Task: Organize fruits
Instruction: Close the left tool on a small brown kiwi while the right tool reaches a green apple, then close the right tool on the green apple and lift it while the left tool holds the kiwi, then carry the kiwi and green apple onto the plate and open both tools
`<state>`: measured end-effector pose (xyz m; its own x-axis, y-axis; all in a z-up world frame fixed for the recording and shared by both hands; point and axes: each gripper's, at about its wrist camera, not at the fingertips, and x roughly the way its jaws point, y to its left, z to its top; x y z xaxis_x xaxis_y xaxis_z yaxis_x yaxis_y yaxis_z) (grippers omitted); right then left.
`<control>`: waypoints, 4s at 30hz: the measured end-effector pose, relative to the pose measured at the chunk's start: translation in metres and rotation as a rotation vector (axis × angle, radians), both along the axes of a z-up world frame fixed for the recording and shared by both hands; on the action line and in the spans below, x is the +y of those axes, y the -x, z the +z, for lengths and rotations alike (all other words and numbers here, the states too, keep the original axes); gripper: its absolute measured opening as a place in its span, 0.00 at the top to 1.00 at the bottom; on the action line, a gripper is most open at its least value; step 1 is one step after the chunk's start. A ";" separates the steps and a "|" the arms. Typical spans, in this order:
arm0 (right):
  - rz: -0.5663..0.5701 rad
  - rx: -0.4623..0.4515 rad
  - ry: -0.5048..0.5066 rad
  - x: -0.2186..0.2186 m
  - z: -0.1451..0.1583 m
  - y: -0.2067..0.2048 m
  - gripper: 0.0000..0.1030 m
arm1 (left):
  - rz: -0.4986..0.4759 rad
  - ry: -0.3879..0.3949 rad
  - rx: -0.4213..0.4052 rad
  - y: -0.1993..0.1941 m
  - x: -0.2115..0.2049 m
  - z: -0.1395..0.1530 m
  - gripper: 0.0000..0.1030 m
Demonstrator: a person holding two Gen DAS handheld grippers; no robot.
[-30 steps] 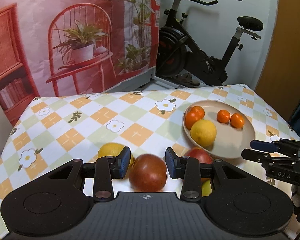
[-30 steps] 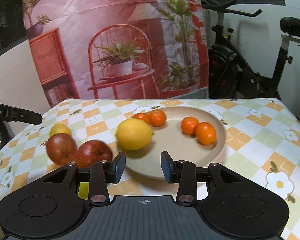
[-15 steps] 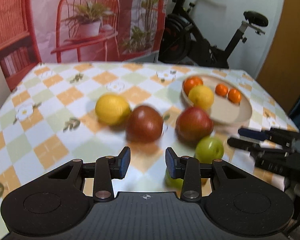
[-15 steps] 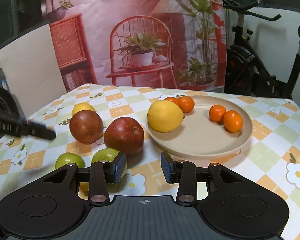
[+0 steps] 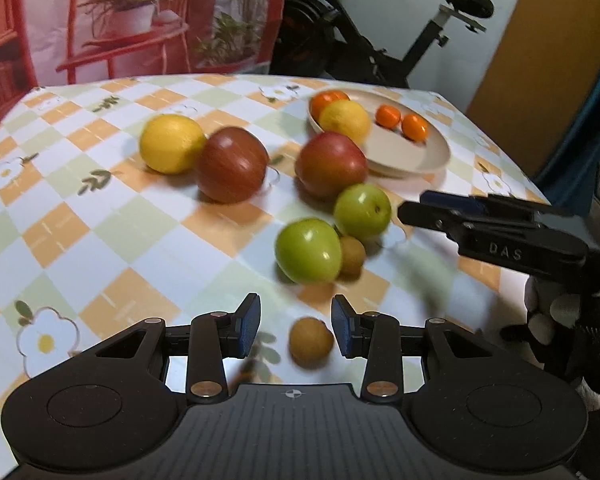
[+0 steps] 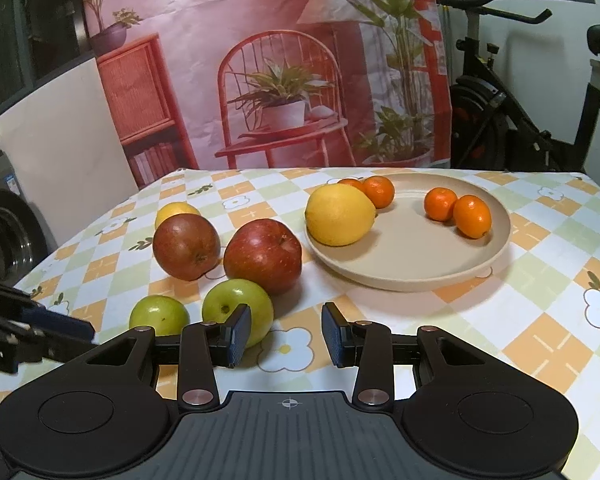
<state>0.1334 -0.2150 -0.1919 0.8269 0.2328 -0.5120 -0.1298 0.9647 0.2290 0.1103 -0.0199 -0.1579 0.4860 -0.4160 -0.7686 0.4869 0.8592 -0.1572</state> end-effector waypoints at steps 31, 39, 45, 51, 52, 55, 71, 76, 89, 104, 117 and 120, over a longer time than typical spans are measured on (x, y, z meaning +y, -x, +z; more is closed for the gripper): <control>0.121 -0.014 0.046 0.029 0.003 -0.020 0.62 | 0.084 0.027 -0.090 0.005 0.007 -0.003 0.72; 0.132 0.035 0.039 0.031 -0.003 -0.034 0.55 | 0.097 0.038 -0.097 0.003 0.008 -0.002 0.72; 0.134 0.036 -0.003 0.025 -0.008 -0.032 0.57 | 0.111 0.037 -0.104 0.003 0.009 -0.002 0.72; 0.122 0.029 -0.062 0.015 -0.012 -0.029 0.57 | 0.127 0.045 -0.108 0.003 0.013 -0.001 0.72; 0.119 0.029 -0.074 0.013 -0.012 -0.028 0.57 | 0.129 0.045 -0.106 0.002 0.013 -0.002 0.72; 0.117 0.027 -0.093 0.009 -0.014 -0.027 0.57 | 0.132 0.043 -0.107 0.003 0.012 -0.001 0.72; 0.135 -0.017 -0.005 0.022 -0.012 -0.018 0.57 | 0.135 0.045 -0.109 0.005 0.012 -0.001 0.72; 0.134 -0.028 -0.010 0.020 -0.011 -0.016 0.57 | 0.136 0.045 -0.114 0.006 0.012 0.001 0.72; 0.084 -0.051 -0.063 -0.001 0.005 -0.017 0.57 | 0.125 0.079 -0.176 -0.014 0.001 0.033 0.72; -0.036 -0.174 -0.014 -0.064 0.058 -0.041 0.57 | 0.037 0.161 -0.286 -0.070 -0.069 0.088 0.72; -0.066 -0.075 0.004 -0.131 0.038 -0.134 0.57 | -0.080 0.097 -0.224 -0.110 -0.127 0.051 0.72; -0.037 -0.033 -0.005 -0.140 0.030 -0.158 0.57 | -0.142 0.060 -0.200 -0.109 -0.143 0.034 0.72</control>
